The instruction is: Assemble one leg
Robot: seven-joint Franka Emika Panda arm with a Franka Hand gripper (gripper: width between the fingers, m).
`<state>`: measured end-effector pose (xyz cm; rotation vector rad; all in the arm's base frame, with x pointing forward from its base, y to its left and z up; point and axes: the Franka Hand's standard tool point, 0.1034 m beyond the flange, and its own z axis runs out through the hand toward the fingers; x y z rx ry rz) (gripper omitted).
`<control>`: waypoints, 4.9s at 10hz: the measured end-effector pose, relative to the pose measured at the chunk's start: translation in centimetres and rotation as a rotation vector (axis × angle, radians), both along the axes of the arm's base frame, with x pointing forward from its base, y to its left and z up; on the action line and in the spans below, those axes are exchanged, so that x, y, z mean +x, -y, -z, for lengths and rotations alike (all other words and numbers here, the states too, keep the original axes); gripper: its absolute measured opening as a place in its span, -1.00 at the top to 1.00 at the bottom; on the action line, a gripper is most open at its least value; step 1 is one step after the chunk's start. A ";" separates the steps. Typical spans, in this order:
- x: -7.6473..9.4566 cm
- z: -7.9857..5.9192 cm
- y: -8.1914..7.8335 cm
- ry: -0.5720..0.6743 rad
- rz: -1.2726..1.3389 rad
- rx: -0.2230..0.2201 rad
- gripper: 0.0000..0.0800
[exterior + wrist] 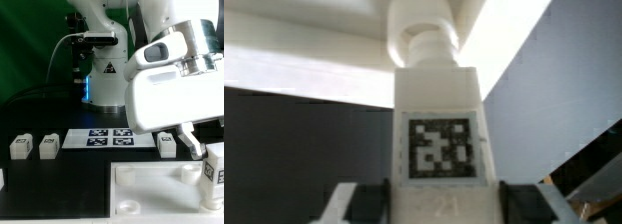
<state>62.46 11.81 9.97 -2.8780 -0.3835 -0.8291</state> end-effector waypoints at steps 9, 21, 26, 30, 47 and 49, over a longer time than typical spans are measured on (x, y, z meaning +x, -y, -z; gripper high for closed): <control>0.1 1.3 0.3 0.079 0.023 0.011 0.27; -0.1 1.6 0.2 0.053 0.022 0.011 -0.62; 0.9 0.9 -0.4 -0.331 0.075 0.032 -0.62; 0.0 1.5 0.7 -0.713 0.010 0.005 -0.62; 1.6 1.8 0.8 -0.746 1.120 0.308 0.24; 1.3 1.8 0.6 -0.747 1.347 0.383 0.24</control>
Offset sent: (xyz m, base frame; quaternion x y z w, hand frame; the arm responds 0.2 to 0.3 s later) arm -0.0046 -0.0043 -0.0076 -0.0032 -0.0006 -0.0111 0.9999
